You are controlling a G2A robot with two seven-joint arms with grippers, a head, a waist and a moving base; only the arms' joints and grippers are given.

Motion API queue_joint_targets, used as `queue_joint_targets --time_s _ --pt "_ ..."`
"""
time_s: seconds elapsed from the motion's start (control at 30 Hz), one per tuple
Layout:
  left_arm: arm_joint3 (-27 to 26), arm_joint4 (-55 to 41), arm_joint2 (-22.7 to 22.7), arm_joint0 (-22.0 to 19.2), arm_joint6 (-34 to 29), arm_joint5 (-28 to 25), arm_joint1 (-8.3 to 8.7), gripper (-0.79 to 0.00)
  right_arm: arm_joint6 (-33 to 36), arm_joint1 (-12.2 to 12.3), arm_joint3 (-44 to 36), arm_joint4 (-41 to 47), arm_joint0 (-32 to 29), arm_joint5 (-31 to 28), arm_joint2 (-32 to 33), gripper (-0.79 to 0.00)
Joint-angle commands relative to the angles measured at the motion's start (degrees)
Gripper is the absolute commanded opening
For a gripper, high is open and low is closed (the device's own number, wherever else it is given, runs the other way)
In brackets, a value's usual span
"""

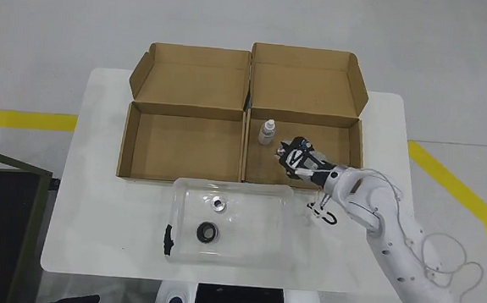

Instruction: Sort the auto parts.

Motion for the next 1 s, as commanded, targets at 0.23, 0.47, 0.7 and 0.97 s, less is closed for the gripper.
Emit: queue_joint_targets --time_s 0.23,0.47,0.7,0.97 --pt "0.0 0.0 0.0 0.0 0.0 0.0 0.00 0.000 0.5 -1.1 7.1 0.2 4.4 2.4 -3.0 -0.785" --pt "0.0 0.0 0.0 0.0 0.0 0.0 0.00 0.000 0.5 -1.9 10.5 -0.3 6.4 2.9 -5.1 -0.668" --pt "0.0 0.0 0.0 0.0 0.0 0.0 0.00 0.000 0.6 -2.2 11.9 -0.6 7.2 2.9 -5.8 -0.526" --pt "0.0 0.0 0.0 0.0 0.0 0.0 0.00 0.000 0.5 -1.7 7.1 -2.0 5.2 2.6 -3.6 -0.446"
